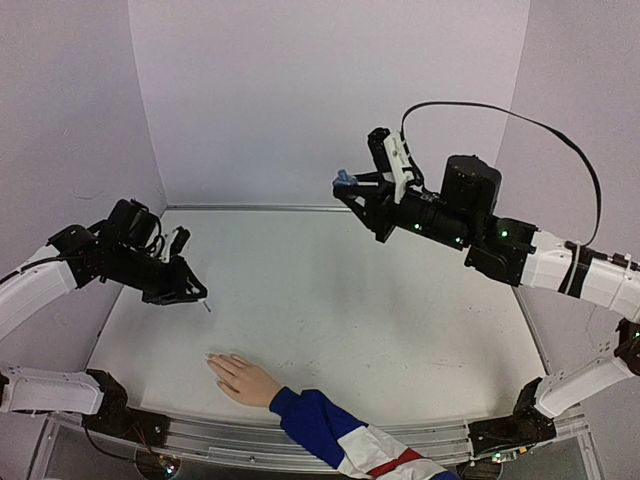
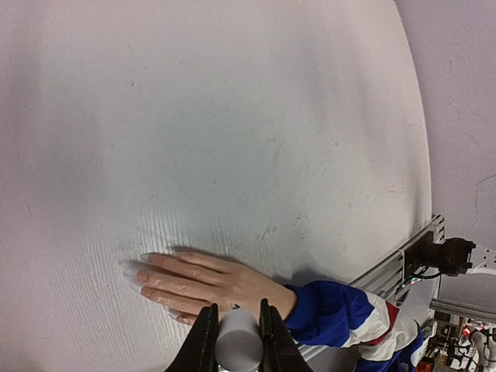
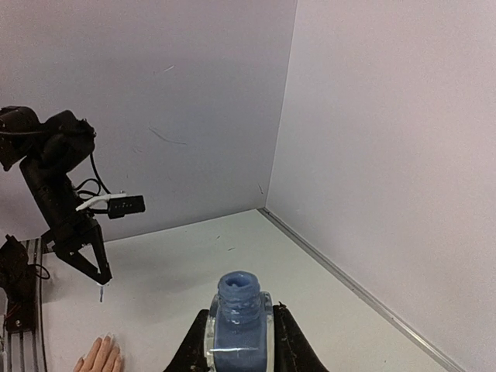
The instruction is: Paint the nails
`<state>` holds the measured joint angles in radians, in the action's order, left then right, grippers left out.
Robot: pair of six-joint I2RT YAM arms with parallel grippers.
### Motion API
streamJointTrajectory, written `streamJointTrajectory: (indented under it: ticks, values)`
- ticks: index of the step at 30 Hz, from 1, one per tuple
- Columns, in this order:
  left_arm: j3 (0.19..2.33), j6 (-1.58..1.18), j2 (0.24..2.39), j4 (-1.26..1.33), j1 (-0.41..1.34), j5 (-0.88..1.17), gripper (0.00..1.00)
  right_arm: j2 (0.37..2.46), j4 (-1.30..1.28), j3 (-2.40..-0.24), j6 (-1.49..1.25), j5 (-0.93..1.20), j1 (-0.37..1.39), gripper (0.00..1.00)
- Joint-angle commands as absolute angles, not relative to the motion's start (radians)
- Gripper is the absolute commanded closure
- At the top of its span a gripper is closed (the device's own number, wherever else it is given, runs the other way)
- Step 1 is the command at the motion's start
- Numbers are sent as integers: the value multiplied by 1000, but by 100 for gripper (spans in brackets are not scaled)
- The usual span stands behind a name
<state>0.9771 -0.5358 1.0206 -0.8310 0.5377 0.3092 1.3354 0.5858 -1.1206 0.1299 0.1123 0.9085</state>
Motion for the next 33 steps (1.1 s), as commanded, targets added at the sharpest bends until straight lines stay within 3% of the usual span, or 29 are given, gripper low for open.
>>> streamJointTrajectory:
  ticks: [1, 10, 33]
  values:
    - [887, -586, 962, -821, 533, 275, 100, 1269, 596, -1101, 160, 68, 911, 100]
    - [731, -671, 889, -792, 533, 153, 100, 1244, 552, -1087, 180, 40, 911, 100]
    - [609, -685, 1009, -649, 529, 242, 100, 1224, 523, -1059, 264, 5, 911, 100]
